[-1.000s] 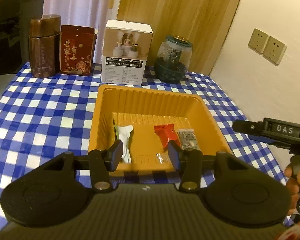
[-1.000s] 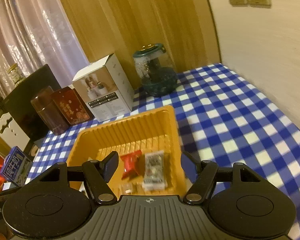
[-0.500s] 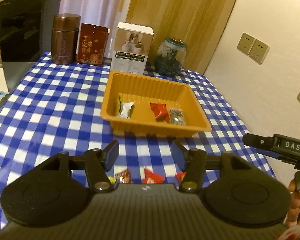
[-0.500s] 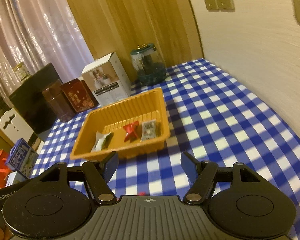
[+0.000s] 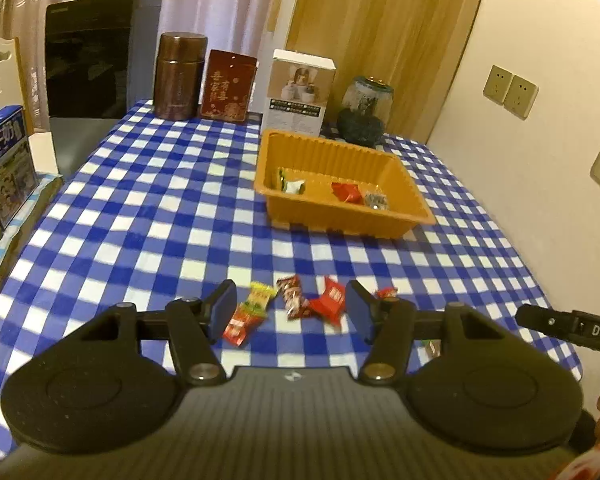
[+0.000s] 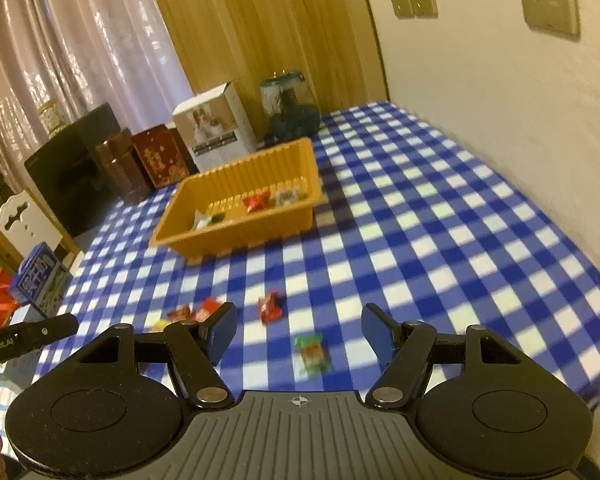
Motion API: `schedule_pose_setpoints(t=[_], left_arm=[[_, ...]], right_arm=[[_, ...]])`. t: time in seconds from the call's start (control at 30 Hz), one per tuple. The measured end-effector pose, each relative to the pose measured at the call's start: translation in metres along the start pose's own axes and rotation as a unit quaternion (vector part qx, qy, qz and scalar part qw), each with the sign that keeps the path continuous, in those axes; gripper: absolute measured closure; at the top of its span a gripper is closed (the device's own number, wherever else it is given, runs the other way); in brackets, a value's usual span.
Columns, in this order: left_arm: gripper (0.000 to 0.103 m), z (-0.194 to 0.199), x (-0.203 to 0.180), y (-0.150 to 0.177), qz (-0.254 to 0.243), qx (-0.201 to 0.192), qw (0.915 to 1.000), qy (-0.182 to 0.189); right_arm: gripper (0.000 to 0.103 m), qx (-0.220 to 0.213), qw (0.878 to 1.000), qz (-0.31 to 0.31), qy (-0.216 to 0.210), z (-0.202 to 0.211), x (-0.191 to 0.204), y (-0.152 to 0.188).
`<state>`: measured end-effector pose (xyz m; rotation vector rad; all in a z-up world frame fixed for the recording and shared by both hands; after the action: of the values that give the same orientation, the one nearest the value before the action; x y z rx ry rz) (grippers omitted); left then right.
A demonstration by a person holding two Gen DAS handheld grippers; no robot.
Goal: Organize snacks
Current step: 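Lift both open tools away from the tray toward the remaining snacks, then grasp the clear green-trimmed square candy with the right tool while the left tool grasps the red printed packet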
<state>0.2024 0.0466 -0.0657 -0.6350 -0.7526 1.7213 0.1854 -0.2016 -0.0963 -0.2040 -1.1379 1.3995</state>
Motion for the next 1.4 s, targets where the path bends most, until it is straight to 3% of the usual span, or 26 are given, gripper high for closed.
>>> schedule_pose_setpoints(t=[0.33,0.87,1.4], left_arm=[[0.045,0.005,0.019,0.028,-0.012,0.021,0.9995,-0.018],[0.045,-0.011,0.001,0.027,-0.045,0.028,0.9985,-0.014],[0.045,-0.039,0.008,0.035,-0.048,0.051,0.9972,-0.025]], right_arm=[[0.034,0.017,1.000,0.007,0.016,0.009,-0.005,0.025],[0.034,0.028,0.999,0.035,0.030,-0.013,-0.014,0.028],[0.034,0.058,0.997,0.034,0.030,-0.051,-0.019,0.039]])
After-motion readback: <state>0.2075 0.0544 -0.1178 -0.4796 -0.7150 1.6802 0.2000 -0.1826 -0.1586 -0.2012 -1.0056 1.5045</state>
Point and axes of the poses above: each gripper's, at about its wrist camera, not at the fingertips, and z roughly against the way its jaws point, x to its left, y to its underside, the point moved 10 cm from there along -z, roughly the way its jaws point, and after that the axes turned 15 degrees about -y, right-handed, at the moved point
